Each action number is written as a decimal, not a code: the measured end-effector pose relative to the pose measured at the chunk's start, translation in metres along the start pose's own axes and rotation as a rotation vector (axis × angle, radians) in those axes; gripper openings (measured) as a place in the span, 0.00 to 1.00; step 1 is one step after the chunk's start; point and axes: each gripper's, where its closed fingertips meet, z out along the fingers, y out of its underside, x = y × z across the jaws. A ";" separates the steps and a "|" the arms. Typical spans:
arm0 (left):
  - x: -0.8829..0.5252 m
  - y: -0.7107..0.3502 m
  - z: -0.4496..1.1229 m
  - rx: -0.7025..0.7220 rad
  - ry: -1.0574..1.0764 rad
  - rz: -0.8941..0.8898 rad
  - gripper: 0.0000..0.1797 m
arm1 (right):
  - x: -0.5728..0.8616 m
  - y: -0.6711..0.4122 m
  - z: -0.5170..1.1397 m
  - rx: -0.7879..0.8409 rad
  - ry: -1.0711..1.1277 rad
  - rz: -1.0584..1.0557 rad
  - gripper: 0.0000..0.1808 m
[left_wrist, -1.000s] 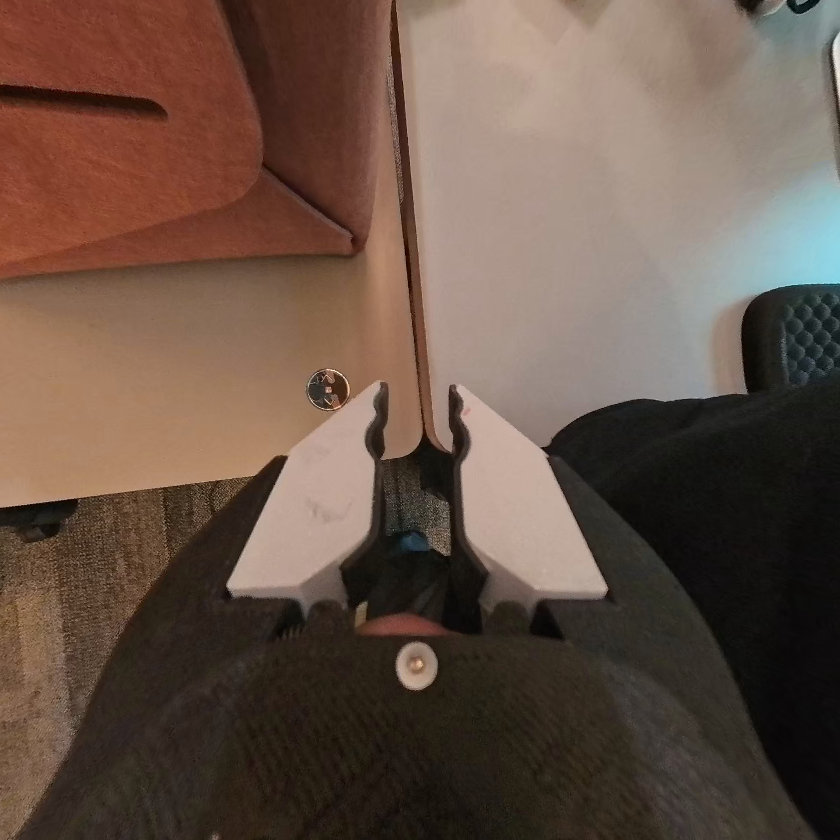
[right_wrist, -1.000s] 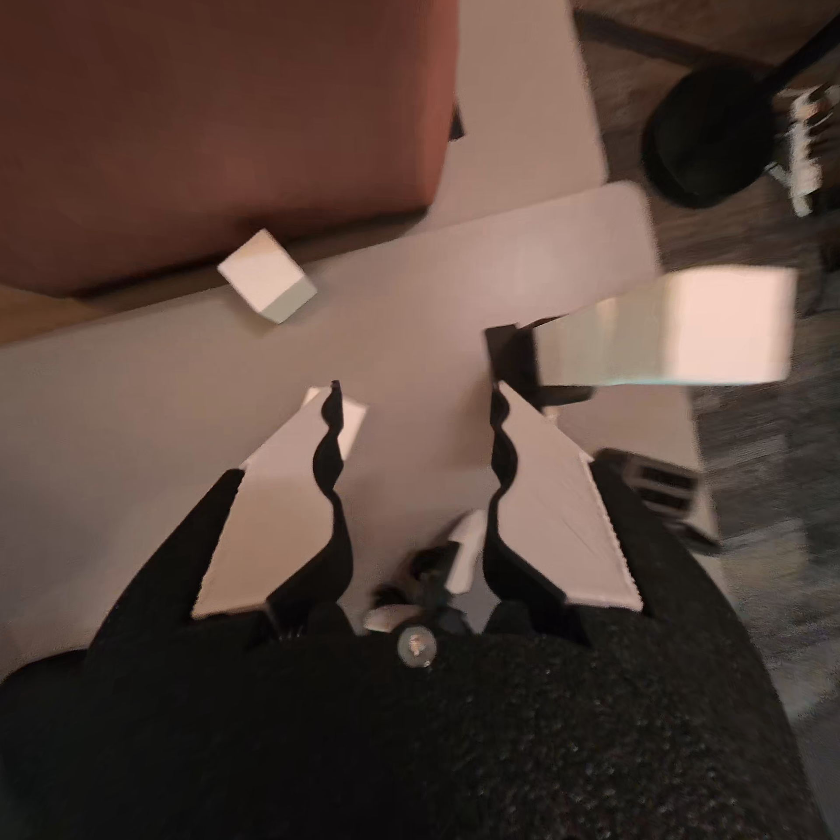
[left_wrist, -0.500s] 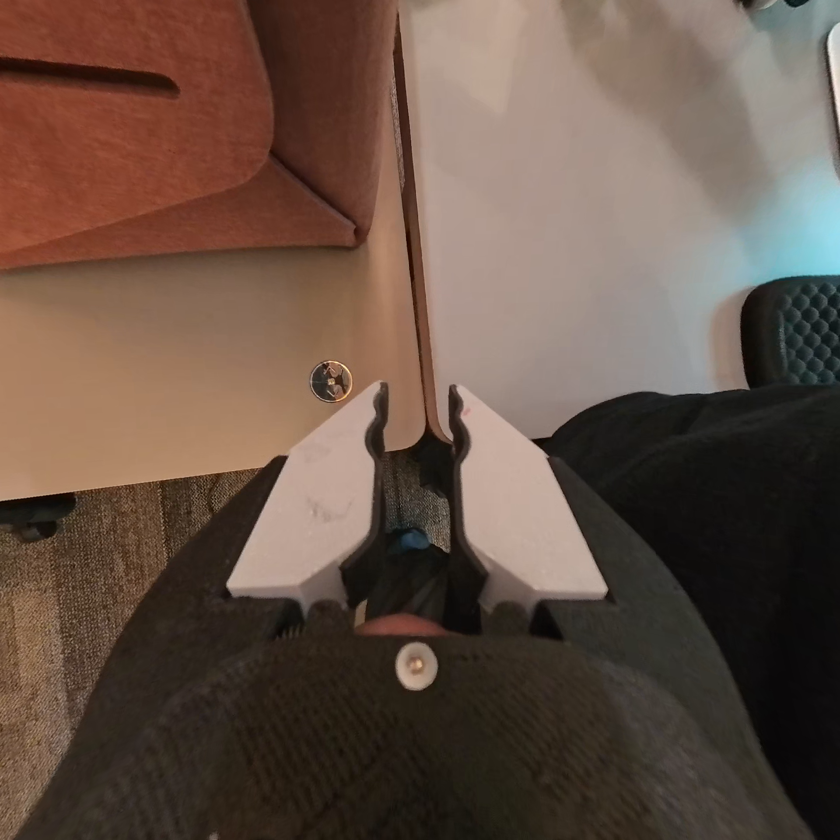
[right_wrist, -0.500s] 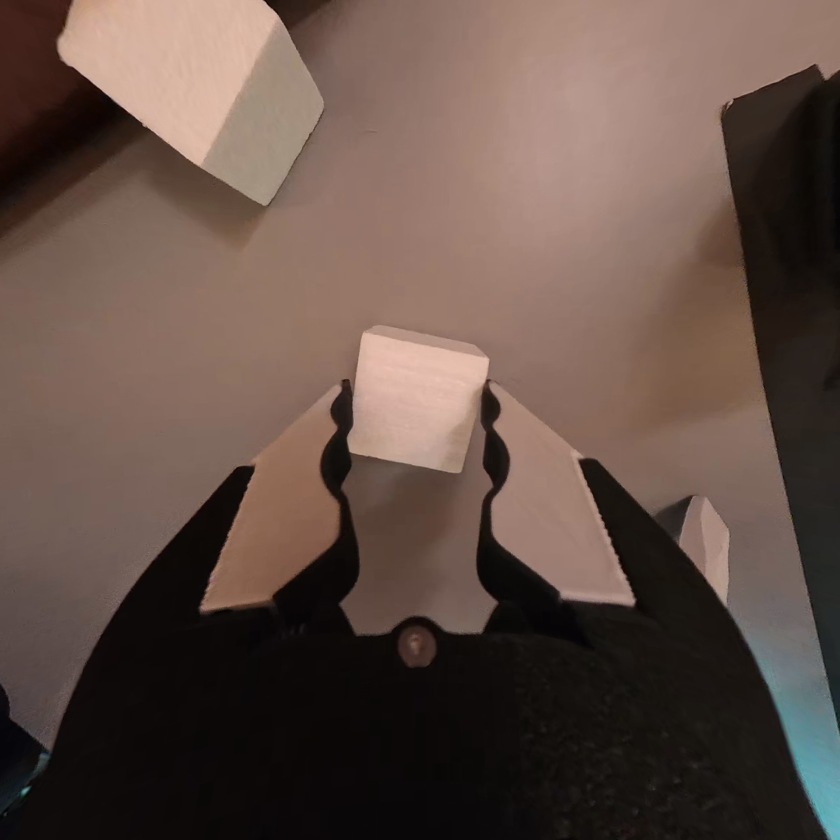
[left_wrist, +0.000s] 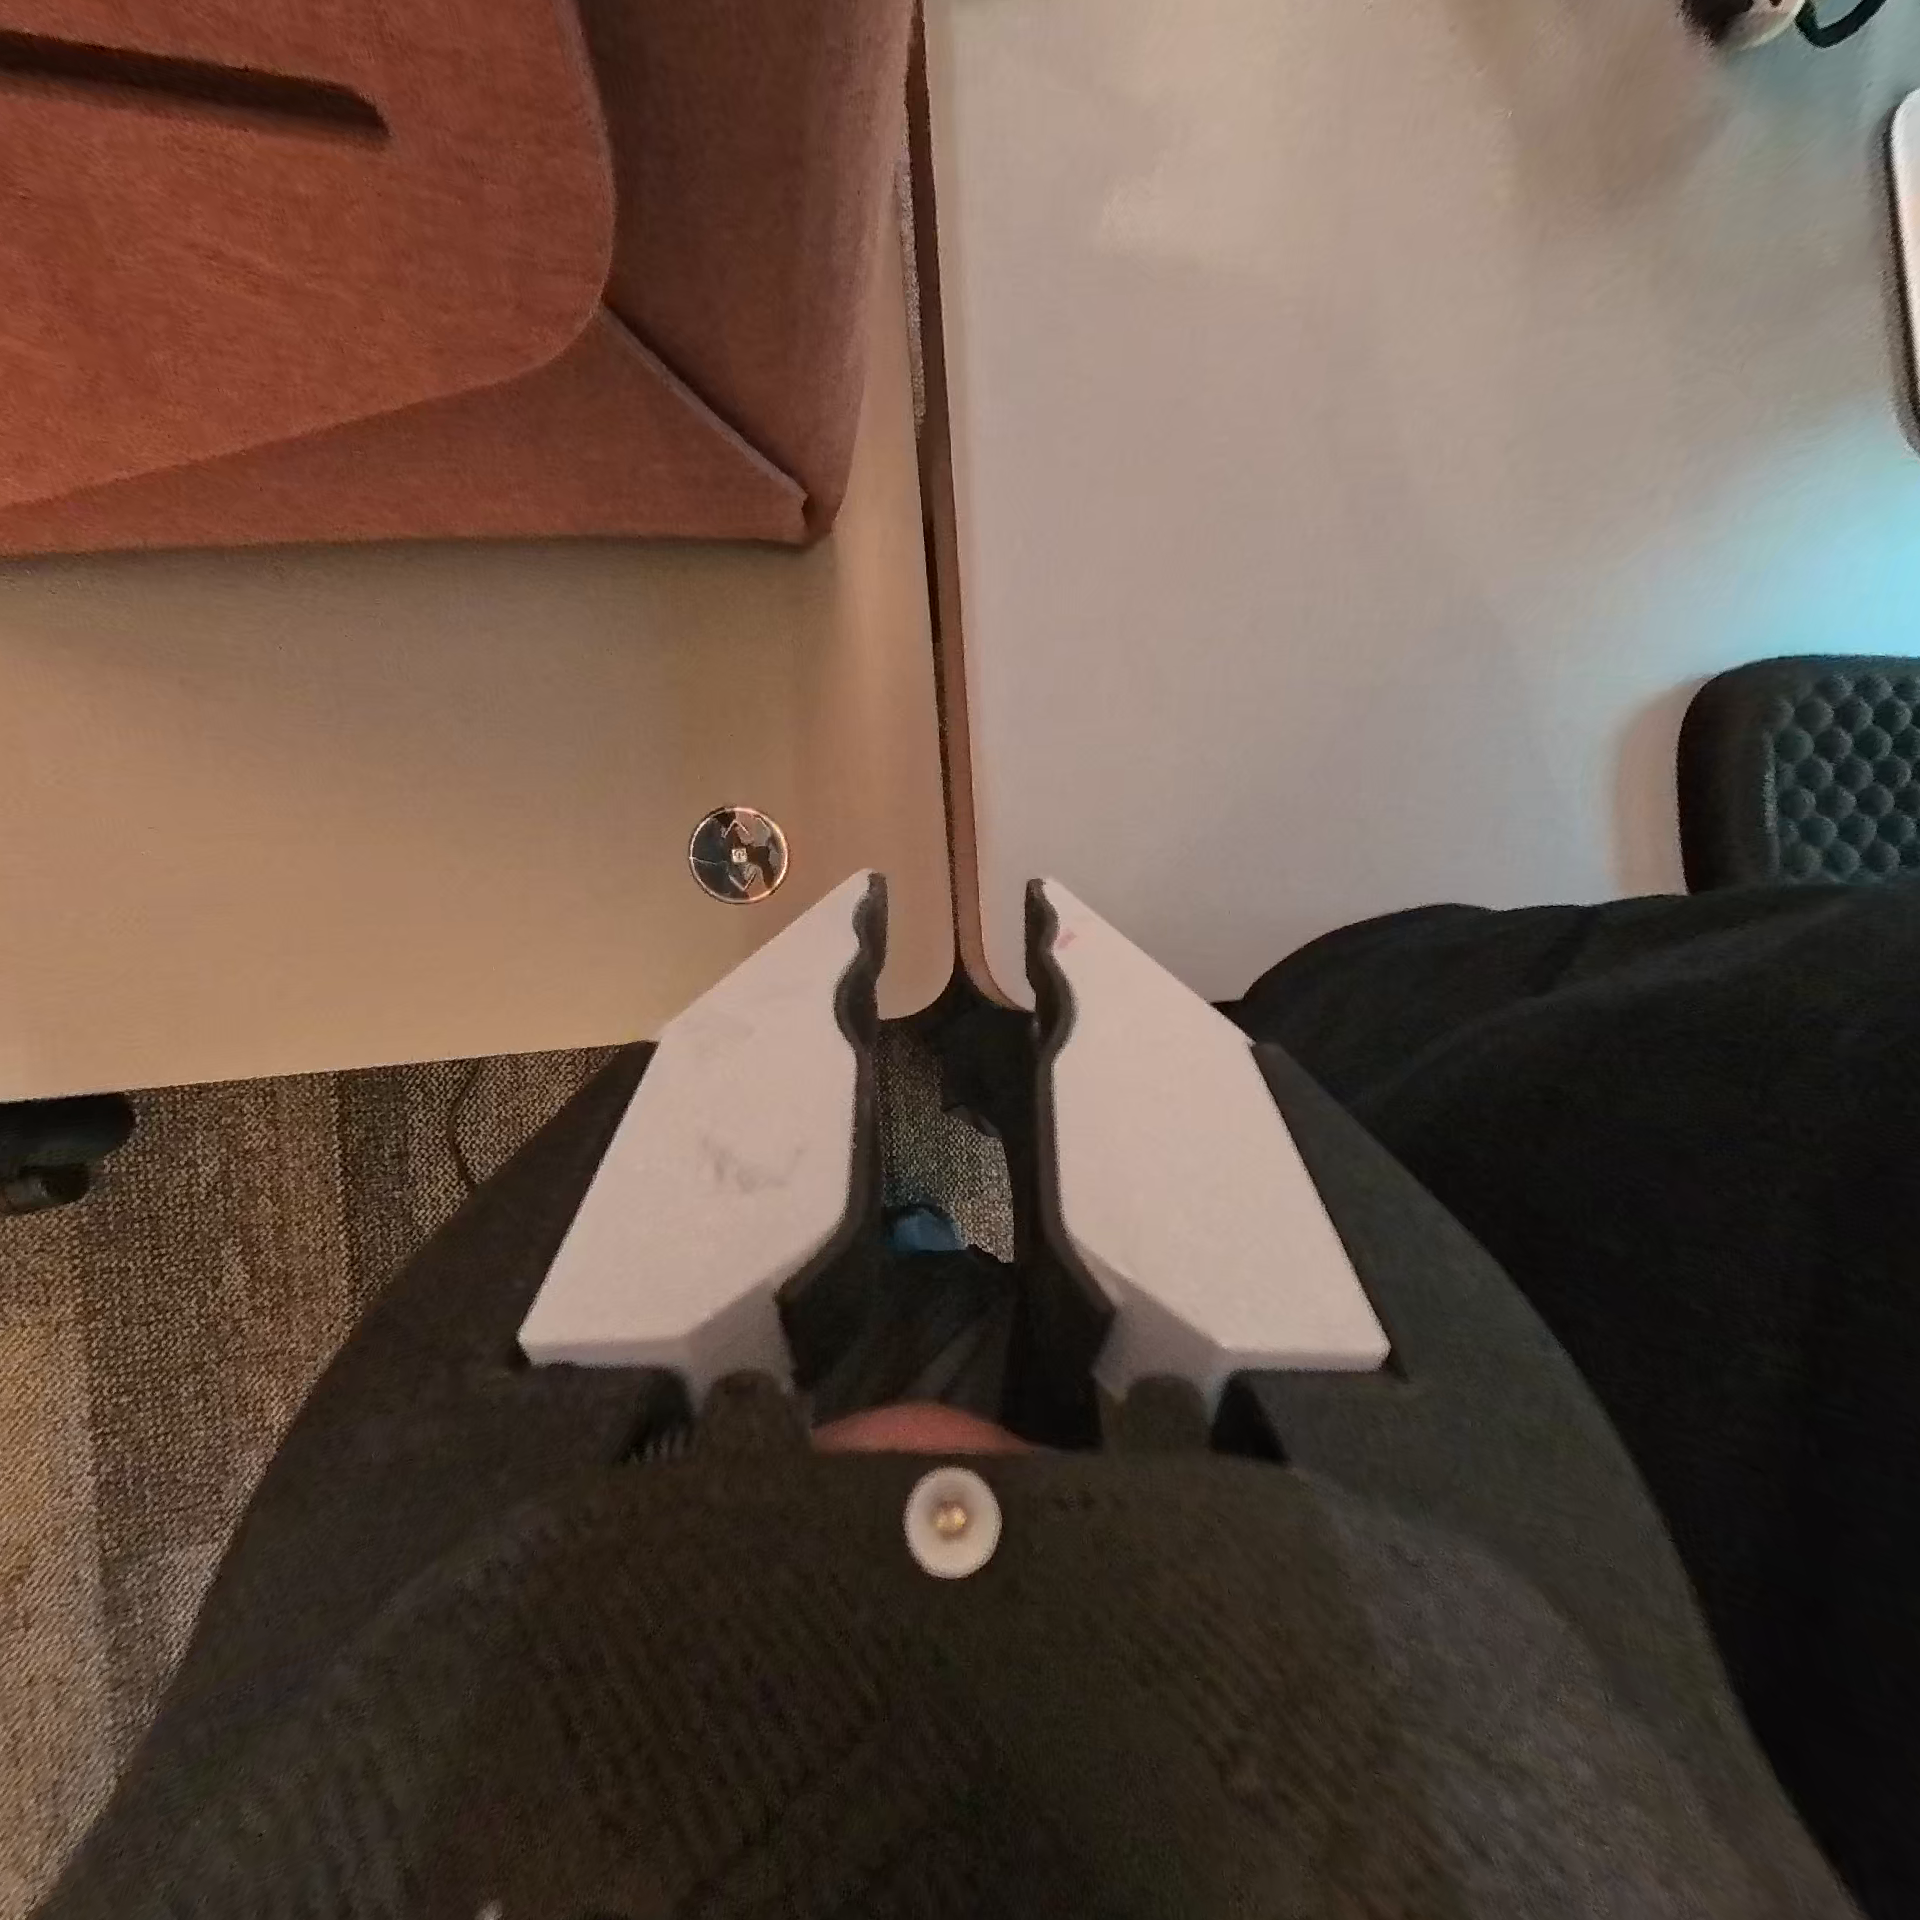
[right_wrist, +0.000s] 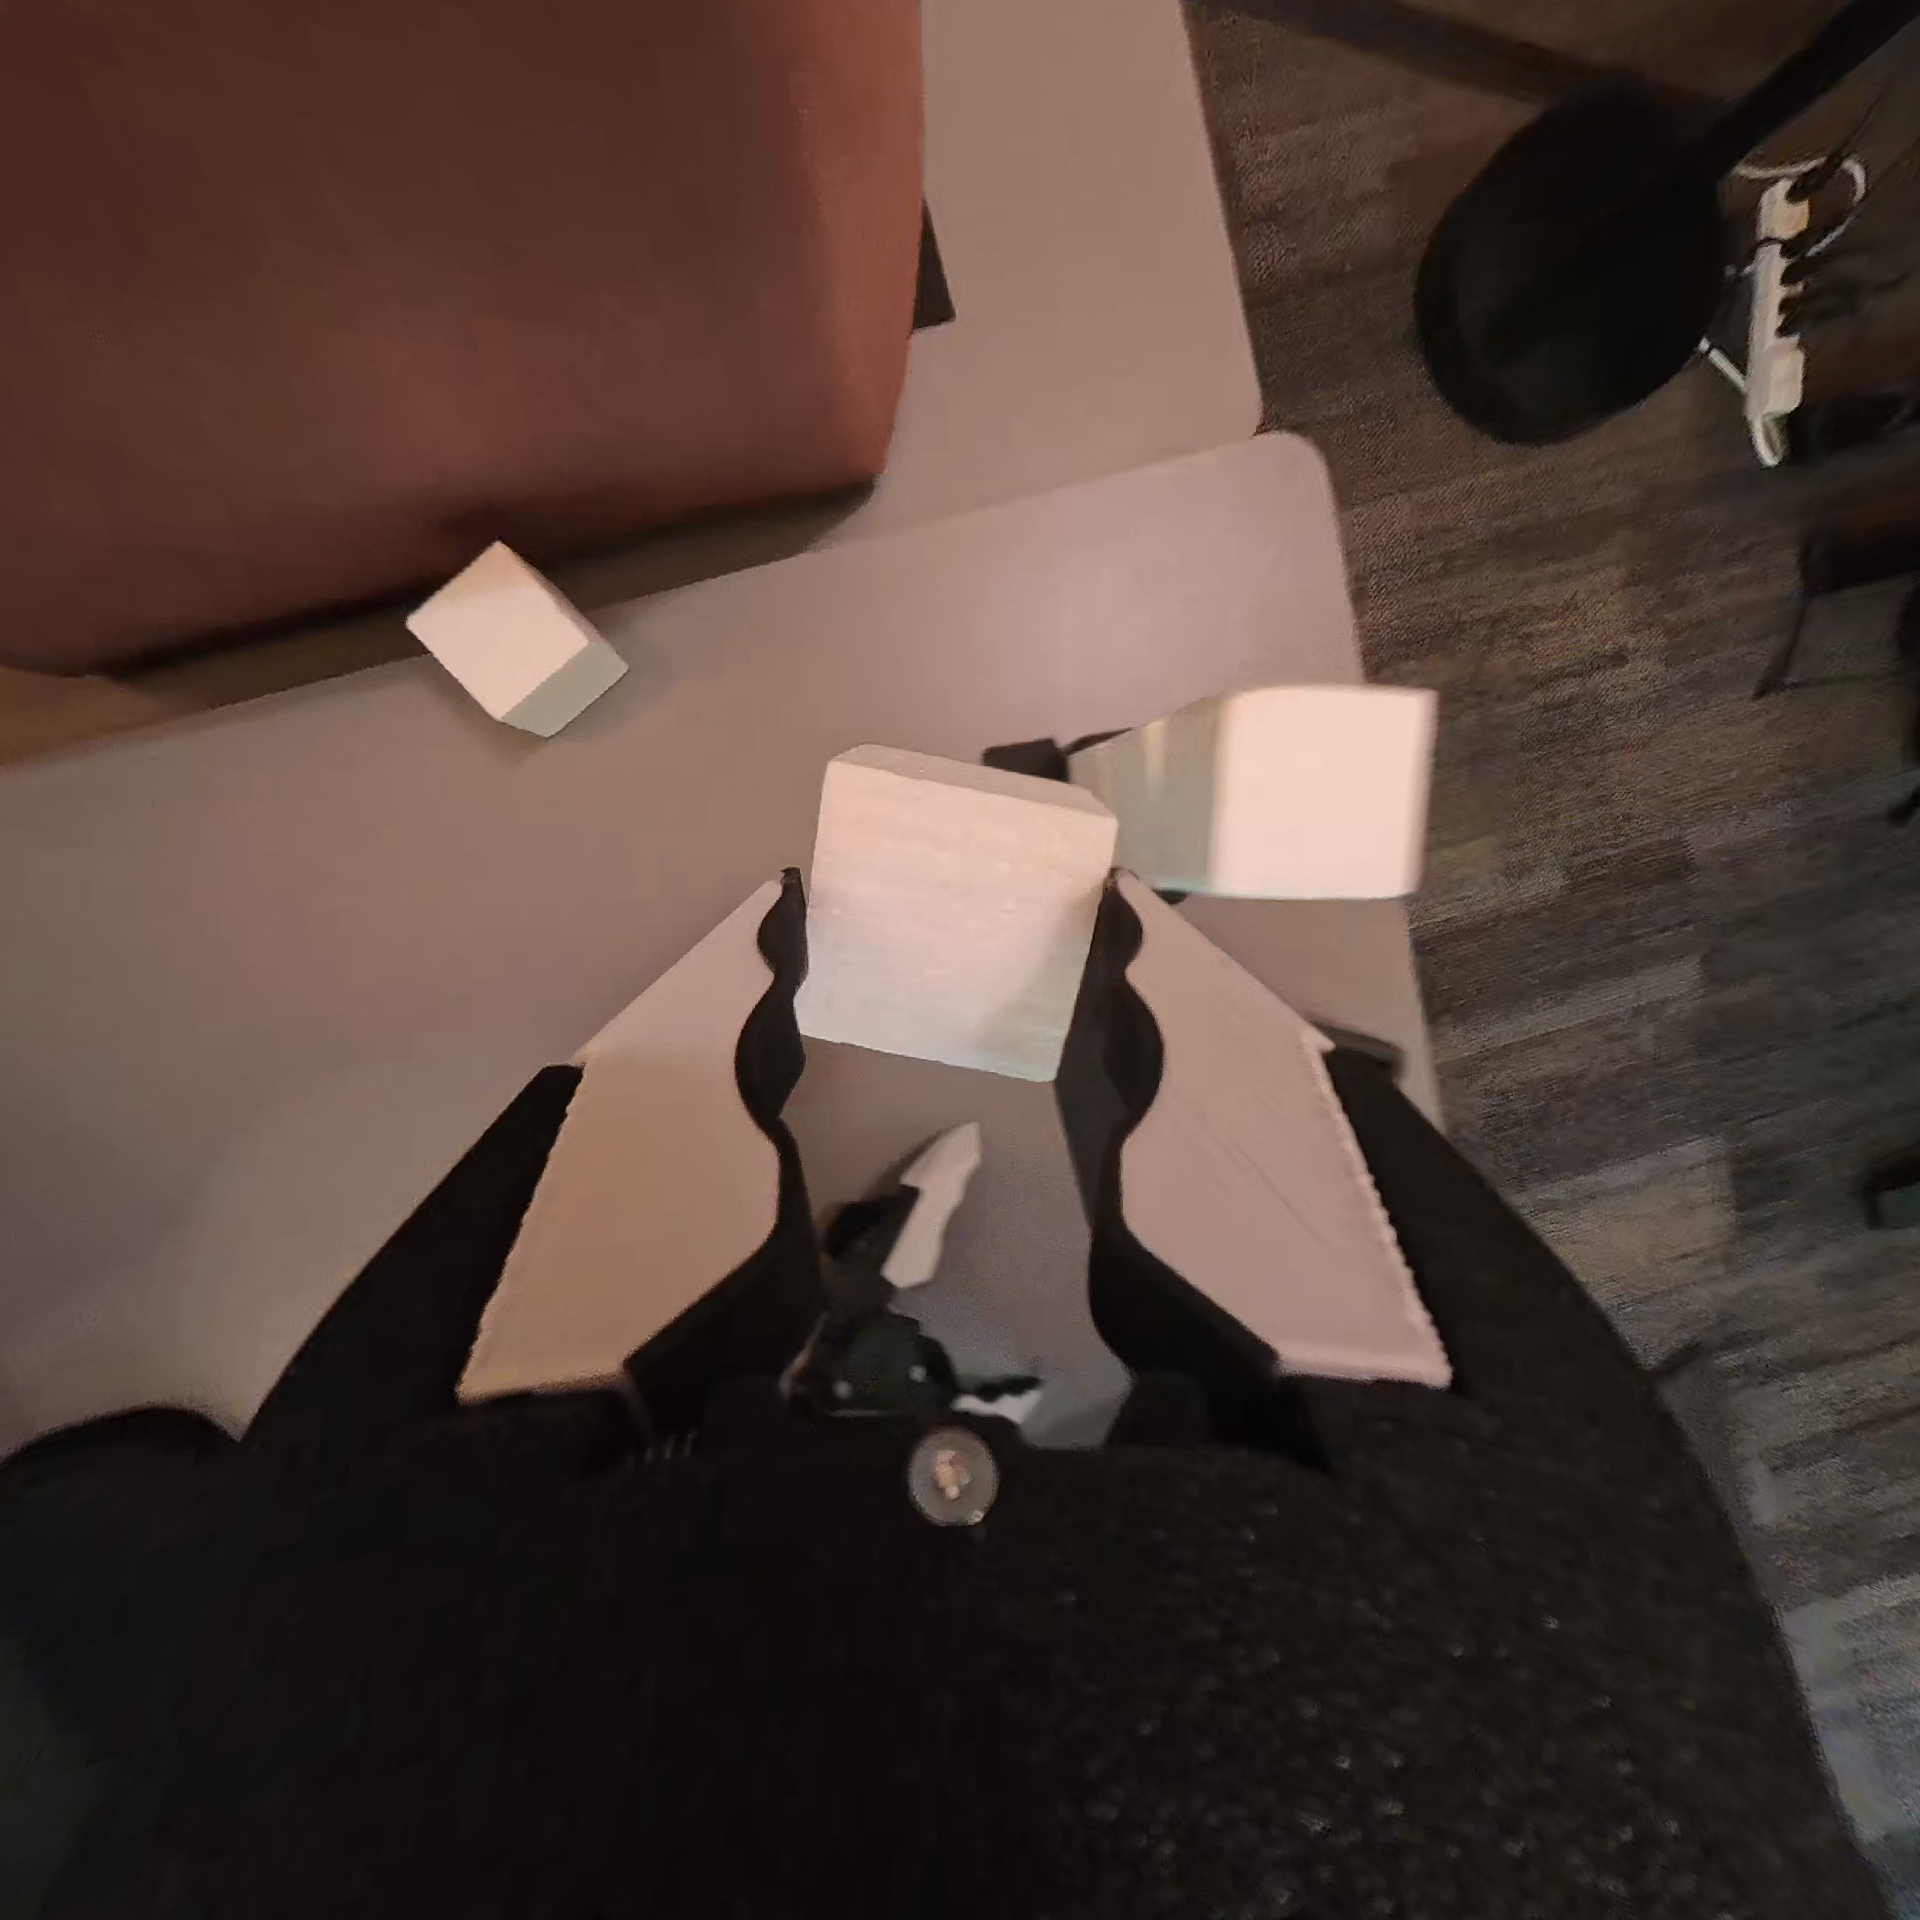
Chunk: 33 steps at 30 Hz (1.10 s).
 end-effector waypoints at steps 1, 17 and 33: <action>0.001 -0.001 0.000 0.000 -0.002 0.002 0.13 | 0.013 -0.008 -0.008 -0.004 0.001 -0.017 0.31; 0.005 -0.004 0.000 -0.005 -0.029 -0.002 0.13 | 0.085 -0.016 0.019 -0.208 0.001 -0.104 0.31; 0.002 -0.007 -0.001 -0.002 -0.030 0.000 0.13 | 0.083 -0.010 0.025 -0.207 -0.007 -0.098 0.34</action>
